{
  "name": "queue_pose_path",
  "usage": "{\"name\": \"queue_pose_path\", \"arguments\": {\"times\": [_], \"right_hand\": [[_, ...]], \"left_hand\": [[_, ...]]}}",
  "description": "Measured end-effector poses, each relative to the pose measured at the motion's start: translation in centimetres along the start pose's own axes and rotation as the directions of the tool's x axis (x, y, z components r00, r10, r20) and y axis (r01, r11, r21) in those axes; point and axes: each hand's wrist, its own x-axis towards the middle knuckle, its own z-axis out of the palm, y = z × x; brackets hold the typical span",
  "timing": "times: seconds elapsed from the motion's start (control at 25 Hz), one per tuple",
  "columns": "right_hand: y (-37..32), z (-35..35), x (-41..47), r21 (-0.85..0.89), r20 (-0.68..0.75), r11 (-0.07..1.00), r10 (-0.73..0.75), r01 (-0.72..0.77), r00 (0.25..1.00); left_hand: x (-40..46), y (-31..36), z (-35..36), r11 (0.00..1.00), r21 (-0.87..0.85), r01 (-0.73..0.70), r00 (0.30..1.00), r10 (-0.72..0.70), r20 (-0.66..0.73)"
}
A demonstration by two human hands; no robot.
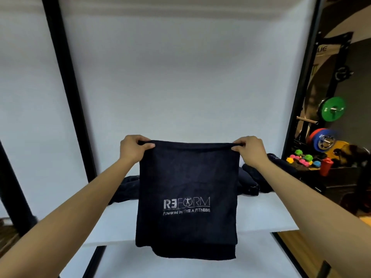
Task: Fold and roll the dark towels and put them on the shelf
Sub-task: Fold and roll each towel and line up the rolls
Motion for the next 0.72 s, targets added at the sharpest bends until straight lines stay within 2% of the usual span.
{"name": "queue_pose_path", "arguments": {"times": [0.16, 0.24, 0.36, 0.48, 0.56, 0.6, 0.72], "right_hand": [[-1.0, 0.4, 4.2, -0.02, -0.202, 1.0, -0.022, 0.018, 0.979], [-2.2, -0.1, 5.2, 0.074, -0.278, 0.997, -0.005, 0.027, 0.961], [-3.0, -0.4, 4.8, 0.365, -0.216, 0.931, 0.061, 0.022, 0.975], [-1.2, 1.0, 2.0, 0.511, -0.098, 0.858, 0.109, -0.044, 0.989], [1.6, 3.0, -1.6, 0.522, 0.02, 0.842, 0.149, -0.138, 0.989], [3.2, 4.1, -3.8, 0.504, 0.089, 0.842, 0.171, -0.192, 0.981], [7.5, 6.2, -10.7, 0.41, 0.28, 0.848, 0.233, -0.336, 0.931]], "left_hand": [[3.7, 0.8, 0.3, 0.995, -0.075, -0.059, 0.996, 0.054, -0.07], [4.6, 2.2, -0.5, 0.985, -0.12, -0.121, 0.986, 0.106, -0.125], [4.2, 2.8, -1.4, 0.968, -0.168, -0.186, 0.973, 0.159, -0.165], [0.9, 0.2, -0.8, 0.979, -0.133, -0.155, 0.98, 0.135, -0.149], [-2.8, -3.2, 0.0, 0.991, -0.124, -0.058, 0.997, 0.051, -0.057], [-5.1, -5.1, 0.3, 0.994, -0.109, 0.002, 0.999, 0.001, 0.033], [-11.8, -9.8, 0.7, 0.991, -0.012, 0.13, 0.928, -0.118, 0.353]]}}
